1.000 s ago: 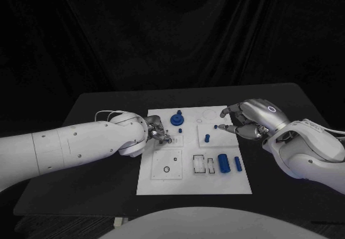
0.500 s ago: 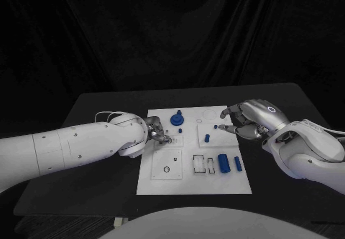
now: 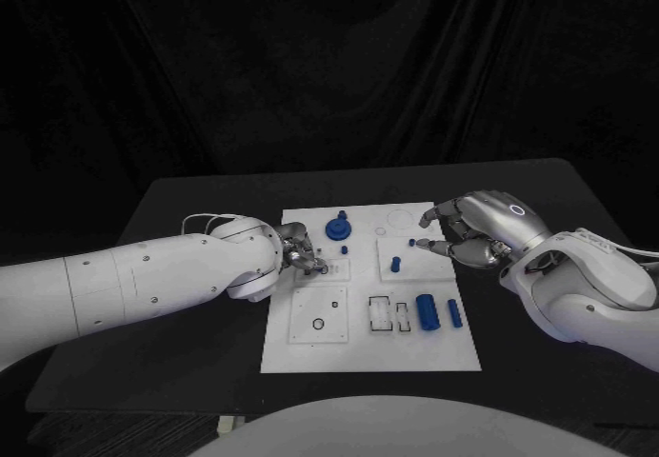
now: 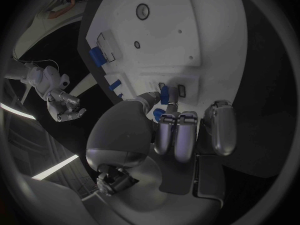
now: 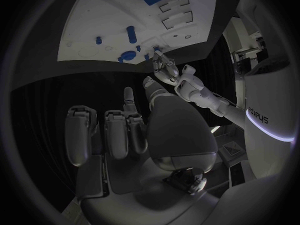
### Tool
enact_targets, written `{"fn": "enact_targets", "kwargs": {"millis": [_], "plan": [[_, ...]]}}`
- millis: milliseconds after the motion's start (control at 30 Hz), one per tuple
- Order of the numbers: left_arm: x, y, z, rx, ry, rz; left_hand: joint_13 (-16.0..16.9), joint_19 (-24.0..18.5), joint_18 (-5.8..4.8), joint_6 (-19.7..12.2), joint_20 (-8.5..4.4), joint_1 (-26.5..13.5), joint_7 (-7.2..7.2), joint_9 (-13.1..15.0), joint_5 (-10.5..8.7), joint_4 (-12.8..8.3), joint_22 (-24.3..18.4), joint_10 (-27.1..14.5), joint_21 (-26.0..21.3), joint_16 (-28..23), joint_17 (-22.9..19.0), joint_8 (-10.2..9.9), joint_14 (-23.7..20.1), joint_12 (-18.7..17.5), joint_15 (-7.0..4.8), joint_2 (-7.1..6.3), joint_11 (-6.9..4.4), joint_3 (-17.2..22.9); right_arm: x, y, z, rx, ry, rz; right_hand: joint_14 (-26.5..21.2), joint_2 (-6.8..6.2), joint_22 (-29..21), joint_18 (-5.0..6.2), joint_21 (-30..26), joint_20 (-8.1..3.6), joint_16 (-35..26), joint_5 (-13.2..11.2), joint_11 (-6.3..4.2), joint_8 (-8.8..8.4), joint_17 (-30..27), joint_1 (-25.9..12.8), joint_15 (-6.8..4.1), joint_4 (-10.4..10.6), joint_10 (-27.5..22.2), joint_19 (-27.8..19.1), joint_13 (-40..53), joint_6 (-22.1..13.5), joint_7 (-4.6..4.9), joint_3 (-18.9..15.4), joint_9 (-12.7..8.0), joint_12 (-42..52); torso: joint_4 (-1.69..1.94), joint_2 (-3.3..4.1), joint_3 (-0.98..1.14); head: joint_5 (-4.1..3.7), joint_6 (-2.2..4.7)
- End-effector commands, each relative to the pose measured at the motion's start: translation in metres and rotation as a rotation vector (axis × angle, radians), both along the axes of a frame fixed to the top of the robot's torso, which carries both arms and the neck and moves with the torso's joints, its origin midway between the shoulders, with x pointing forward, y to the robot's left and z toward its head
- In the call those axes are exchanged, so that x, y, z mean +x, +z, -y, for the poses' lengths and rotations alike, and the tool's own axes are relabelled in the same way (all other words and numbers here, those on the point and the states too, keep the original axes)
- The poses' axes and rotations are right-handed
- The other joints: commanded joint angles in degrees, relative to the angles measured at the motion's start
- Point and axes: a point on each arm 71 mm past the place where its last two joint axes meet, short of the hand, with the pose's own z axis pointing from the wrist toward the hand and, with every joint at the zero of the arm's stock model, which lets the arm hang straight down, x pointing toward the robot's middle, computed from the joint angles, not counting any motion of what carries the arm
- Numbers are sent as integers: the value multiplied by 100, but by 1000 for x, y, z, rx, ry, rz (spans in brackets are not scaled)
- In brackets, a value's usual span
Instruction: Assemble the parts on the task board
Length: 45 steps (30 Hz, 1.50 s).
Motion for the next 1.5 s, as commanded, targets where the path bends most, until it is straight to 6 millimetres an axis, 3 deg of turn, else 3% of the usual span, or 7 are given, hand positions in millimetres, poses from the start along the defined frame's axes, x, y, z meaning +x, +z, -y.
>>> {"fn": "enact_targets", "kwargs": {"millis": [33,833,967,1000,1067,1233,1500], "plan": [[-3,-4,3,-6,-19,-11,1491,14,78,41,0,-84,-63,-13,-51,-815,965,583,-32,15,1507,-38,617,6,-33,-5,-29,852,0,-2,0,0,-6,-11,454,13,1295,71,-36,8,-34,23,-3,38,654,62,-5,31,596,314,1499,38,1,-2,8,15,5,-2,5,-7,-1],[-6,-6,9,-3,-36,-52,1445,-12,87,24,3,-145,-64,-41,-195,-820,953,541,-80,15,1507,-65,617,-31,-28,14,-26,832,0,-4,-1,-4,-6,-21,455,23,1293,73,-43,9,-33,37,1,41,656,92,-2,27,596,311,1499,62,-4,9,6,15,-4,-2,4,6,-1],[-6,-7,9,-1,-39,-55,1436,-18,90,16,8,-241,-73,-67,-458,-772,955,533,-105,15,1507,-87,617,-39,-25,46,-27,764,1,-4,-1,-5,-5,-22,454,24,1291,74,-47,10,-36,40,2,40,651,101,-2,25,596,309,1499,68,-4,11,5,15,0,-6,5,-3,-1],[-6,-7,9,0,-38,-56,1423,-23,91,13,11,-314,-81,-85,-648,-712,955,520,-120,15,1507,-102,617,-50,-24,58,-30,699,1,-4,-1,-5,-5,-23,454,24,1291,74,-47,10,-36,40,2,40,651,101,-2,25,596,309,1499,68,-4,11,5,15,2,-5,5,-5,-1],[-5,-7,9,3,-38,-58,1405,-34,96,19,9,-392,-88,-116,-781,-634,953,503,-147,15,1507,-124,617,-64,-26,71,-32,595,1,-5,-1,-6,-5,-23,454,24,1291,74,-47,10,-36,40,2,40,651,101,-2,25,596,309,1499,68,-4,11,5,15,2,-3,4,-3,-1],[-5,-7,7,7,-34,-60,1387,-46,100,37,10,-487,-92,-175,-1030,-499,957,485,-182,15,1507,-166,617,-79,-25,103,-33,419,1,-5,-1,-8,-4,-24,454,22,1292,73,-43,10,-35,40,2,40,652,104,-1,25,596,311,1499,72,-4,11,5,15,-2,-6,3,1,-1],[-5,-7,5,11,-30,-62,1371,-50,103,111,16,-729,-90,-251,-1227,-192,973,468,-221,15,1507,-202,617,-93,-16,106,-23,38,1,-6,-1,-12,-5,-28,453,22,1290,75,-50,11,-36,40,3,44,650,105,-1,27,596,308,1499,83,-4,10,5,15,3,-6,3,22,-1]]}}
